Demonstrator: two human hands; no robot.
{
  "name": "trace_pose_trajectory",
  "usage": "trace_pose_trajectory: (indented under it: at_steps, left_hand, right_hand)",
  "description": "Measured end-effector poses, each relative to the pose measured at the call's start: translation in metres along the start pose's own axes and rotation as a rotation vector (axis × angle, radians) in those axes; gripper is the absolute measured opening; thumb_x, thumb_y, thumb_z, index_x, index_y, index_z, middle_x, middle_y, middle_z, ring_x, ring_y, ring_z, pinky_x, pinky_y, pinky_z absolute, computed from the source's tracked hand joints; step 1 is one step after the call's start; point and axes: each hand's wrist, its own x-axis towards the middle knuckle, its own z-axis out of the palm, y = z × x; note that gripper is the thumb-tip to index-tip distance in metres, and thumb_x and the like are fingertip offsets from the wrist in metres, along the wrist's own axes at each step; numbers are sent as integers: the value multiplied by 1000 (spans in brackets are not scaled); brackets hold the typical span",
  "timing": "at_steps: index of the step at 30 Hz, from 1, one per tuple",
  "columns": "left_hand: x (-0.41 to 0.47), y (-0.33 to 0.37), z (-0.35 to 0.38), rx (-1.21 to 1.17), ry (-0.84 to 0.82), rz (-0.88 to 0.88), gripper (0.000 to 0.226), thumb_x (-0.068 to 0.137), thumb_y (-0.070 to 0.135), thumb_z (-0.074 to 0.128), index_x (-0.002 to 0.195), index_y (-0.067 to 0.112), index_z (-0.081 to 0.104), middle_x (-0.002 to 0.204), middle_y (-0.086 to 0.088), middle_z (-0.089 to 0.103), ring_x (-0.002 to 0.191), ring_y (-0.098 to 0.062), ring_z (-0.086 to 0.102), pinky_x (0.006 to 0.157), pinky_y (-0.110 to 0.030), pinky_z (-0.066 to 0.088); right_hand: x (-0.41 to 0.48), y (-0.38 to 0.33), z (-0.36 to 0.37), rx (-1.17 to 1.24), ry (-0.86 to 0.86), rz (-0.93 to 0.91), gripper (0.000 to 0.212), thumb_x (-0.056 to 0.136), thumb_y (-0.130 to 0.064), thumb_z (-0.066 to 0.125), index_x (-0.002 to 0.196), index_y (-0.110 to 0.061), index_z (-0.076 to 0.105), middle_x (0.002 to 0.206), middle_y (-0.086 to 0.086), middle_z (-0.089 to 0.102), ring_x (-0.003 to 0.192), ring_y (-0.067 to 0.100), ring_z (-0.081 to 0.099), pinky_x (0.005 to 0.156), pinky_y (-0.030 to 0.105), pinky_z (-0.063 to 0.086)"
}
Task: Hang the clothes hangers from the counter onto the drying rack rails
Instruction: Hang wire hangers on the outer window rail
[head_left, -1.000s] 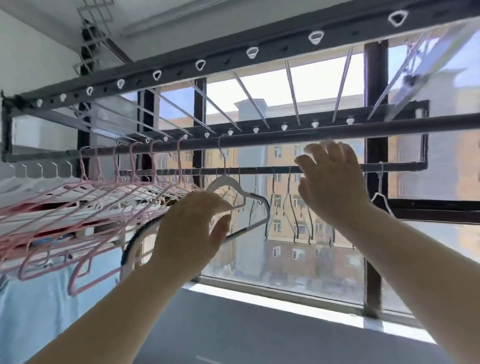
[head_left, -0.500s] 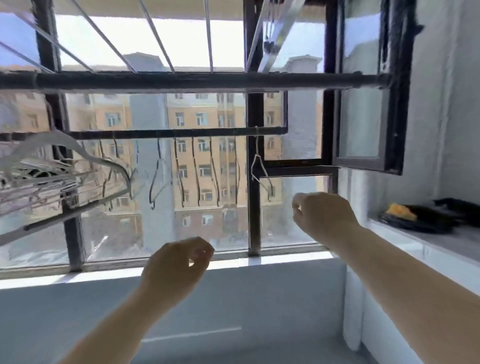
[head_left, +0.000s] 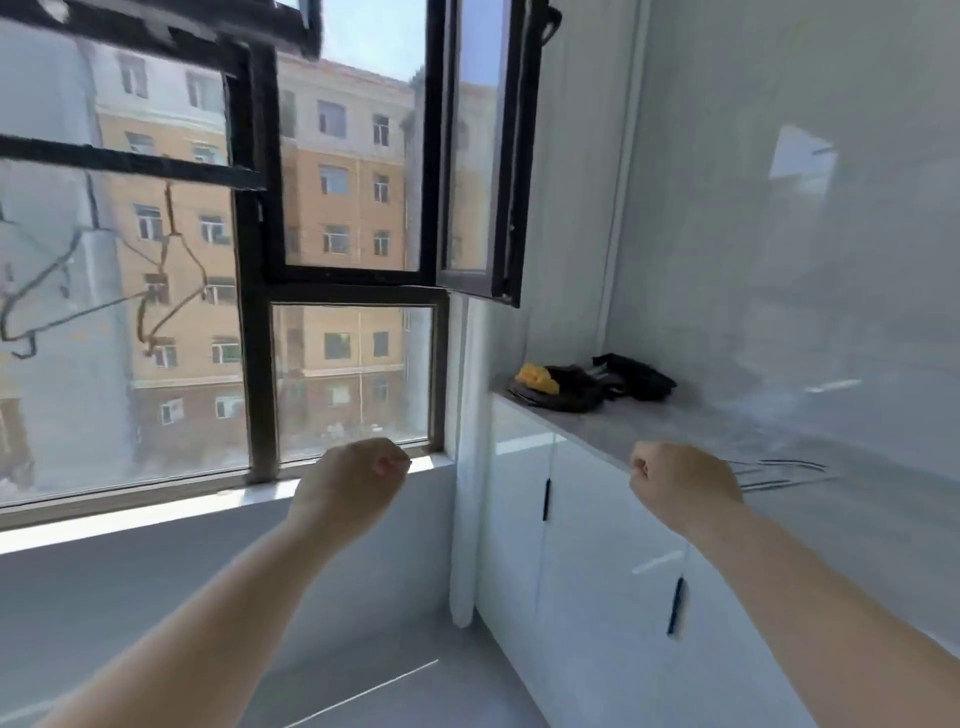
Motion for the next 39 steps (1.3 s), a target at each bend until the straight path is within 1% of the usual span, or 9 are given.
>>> trace_pose_trajectory:
  at_steps: [4, 8, 13, 17, 20, 22, 28, 31, 39]
  left_hand:
    - [26, 45, 93, -7, -153, 22, 21, 92, 25, 45, 97, 25, 65, 96, 1, 69, 88, -22, 64, 76, -28, 48]
    - [45, 72, 179, 5, -315, 71, 22, 92, 22, 44, 102, 28, 62, 102, 5, 68, 92, -18, 62, 73, -24, 46]
    - [78, 105, 270, -22, -436, 138, 16, 92, 23, 43, 88, 34, 54, 93, 9, 63, 75, -13, 59, 66, -21, 43]
    - [117, 137, 331, -57, -437, 186, 20, 92, 23, 43, 94, 32, 60, 107, 10, 63, 94, -11, 56, 73, -20, 38]
    - [148, 165, 368, -97, -404, 255, 22, 92, 22, 45, 105, 27, 62, 115, 9, 60, 107, -11, 53, 79, -21, 37]
    - [169, 184, 392, -103, -400, 322, 26, 92, 22, 46, 115, 22, 59, 122, 6, 56, 117, -14, 47, 89, -23, 35]
    - [206, 217, 458, 52, -590, 296, 50, 93, 35, 42, 138, 17, 32, 149, -1, 25, 137, -22, 23, 109, -31, 21]
    - [209, 219, 473, 167, -597, 342, 49, 94, 38, 35, 138, 17, 30, 146, -1, 31, 137, -21, 24, 109, -32, 20]
    - [207, 213, 466, 181, -513, 391, 42, 93, 13, 35, 135, 18, 36, 133, -5, 48, 125, -25, 37, 98, -30, 31]
  right_hand:
    - [3, 96, 27, -17, -53, 193, 33, 94, -16, 35, 62, -20, 30, 82, 1, 44, 79, 23, 41, 66, 24, 30]
    - [4, 168, 70, -76, -91, 337, 33, 94, -17, 36, 62, -20, 30, 86, 5, 52, 80, 23, 43, 64, 23, 30]
    - [8, 229, 125, -116, -134, 447, 17, 95, -16, 34, 79, -17, 40, 115, 3, 54, 108, 22, 49, 69, 26, 34]
    - [22, 268, 155, -184, -111, 495, 30, 95, -22, 38, 120, -11, 51, 126, 5, 53, 119, 23, 47, 89, 26, 39]
    - [22, 287, 179, -101, -48, 475, 36, 80, -23, 42, 88, -2, 70, 91, 12, 69, 86, 28, 68, 68, 29, 54]
    - [19, 292, 189, -73, -2, 515, 40, 69, -26, 38, 70, -5, 72, 74, 11, 71, 68, 26, 70, 55, 32, 55]
    - [25, 292, 196, -138, 22, 531, 42, 68, -33, 36, 73, -13, 73, 83, 6, 73, 72, 19, 71, 59, 29, 56]
    - [24, 293, 197, -135, 49, 555, 42, 69, -34, 36, 76, -16, 74, 86, 3, 73, 75, 17, 71, 62, 27, 56]
    - [24, 289, 194, -149, 40, 578, 42, 67, -35, 36, 74, -19, 74, 85, 0, 74, 75, 14, 71, 62, 27, 56]
